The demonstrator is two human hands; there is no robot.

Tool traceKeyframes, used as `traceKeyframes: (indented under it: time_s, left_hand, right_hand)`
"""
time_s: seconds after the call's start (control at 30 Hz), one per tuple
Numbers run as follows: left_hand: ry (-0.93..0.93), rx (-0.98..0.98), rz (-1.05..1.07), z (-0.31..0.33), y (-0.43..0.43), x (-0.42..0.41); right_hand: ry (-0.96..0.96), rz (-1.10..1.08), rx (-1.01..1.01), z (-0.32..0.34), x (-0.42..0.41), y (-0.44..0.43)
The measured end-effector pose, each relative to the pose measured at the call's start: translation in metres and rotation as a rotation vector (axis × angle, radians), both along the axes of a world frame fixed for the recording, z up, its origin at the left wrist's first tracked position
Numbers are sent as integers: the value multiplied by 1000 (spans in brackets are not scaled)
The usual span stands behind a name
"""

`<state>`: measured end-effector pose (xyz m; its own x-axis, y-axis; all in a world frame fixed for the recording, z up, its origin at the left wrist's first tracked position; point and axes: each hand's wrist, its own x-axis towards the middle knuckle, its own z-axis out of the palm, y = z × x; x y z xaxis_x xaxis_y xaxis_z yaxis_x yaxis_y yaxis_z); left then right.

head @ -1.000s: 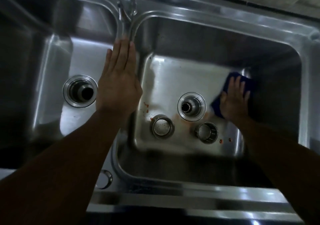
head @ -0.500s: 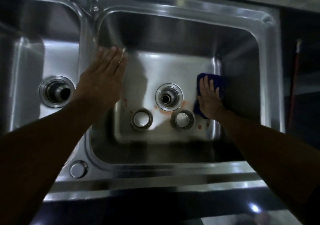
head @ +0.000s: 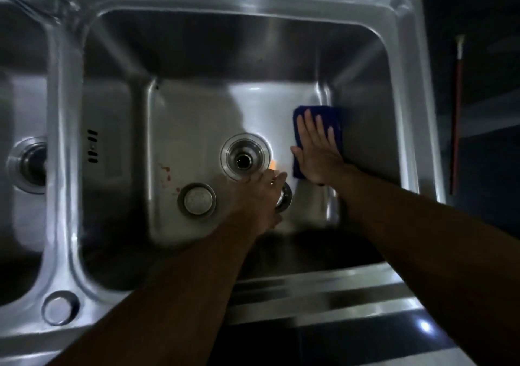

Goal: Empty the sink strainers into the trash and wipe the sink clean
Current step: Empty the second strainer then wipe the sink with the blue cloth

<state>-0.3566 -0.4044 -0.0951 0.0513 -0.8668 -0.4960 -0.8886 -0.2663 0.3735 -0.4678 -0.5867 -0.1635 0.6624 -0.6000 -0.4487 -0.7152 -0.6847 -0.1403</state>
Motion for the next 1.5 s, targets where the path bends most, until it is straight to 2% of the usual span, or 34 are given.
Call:
traceKeyframes:
  time_s: [0.17, 0.27, 0.43, 0.53, 0.67, 0.8, 1.03, 1.1, 1.2, 1.33, 1.4, 1.5]
  left_hand:
    - [53, -13, 132, 14, 8, 1]
    - [73, -41, 259, 32, 28, 8]
    - [93, -89, 490, 68, 78, 18]
    - [121, -79, 583, 81, 106, 20]
    - [138, -115, 738, 87, 128, 21]
    - [170, -170, 768, 78, 134, 21]
    - [143, -254, 724, 71, 132, 18]
    - [145, -270, 717, 72, 132, 17]
    - [124, -295, 695, 72, 131, 17]
    - [130, -325, 686, 73, 131, 18]
    - [149, -330, 684, 72, 131, 19]
    - [166, -317, 703, 72, 130, 19]
  right_hand:
    - [-52, 12, 60, 12, 2, 11]
    - [-31, 168, 154, 25, -11, 38]
    - [162, 585, 305, 39, -27, 86]
    - [224, 676, 411, 52, -34, 81]
    - [258, 628, 325, 61, -53, 74]
    - [234, 322, 100, 57, -49, 55]
    - [157, 148, 197, 55, -9, 27]
    - [138, 209, 182, 55, -8, 43]
    - [166, 453, 172, 53, -8, 77]
    - [96, 615, 373, 60, -13, 92]
    - [82, 654, 402, 64, -12, 78]
    - [147, 627, 300, 72, -12, 57]
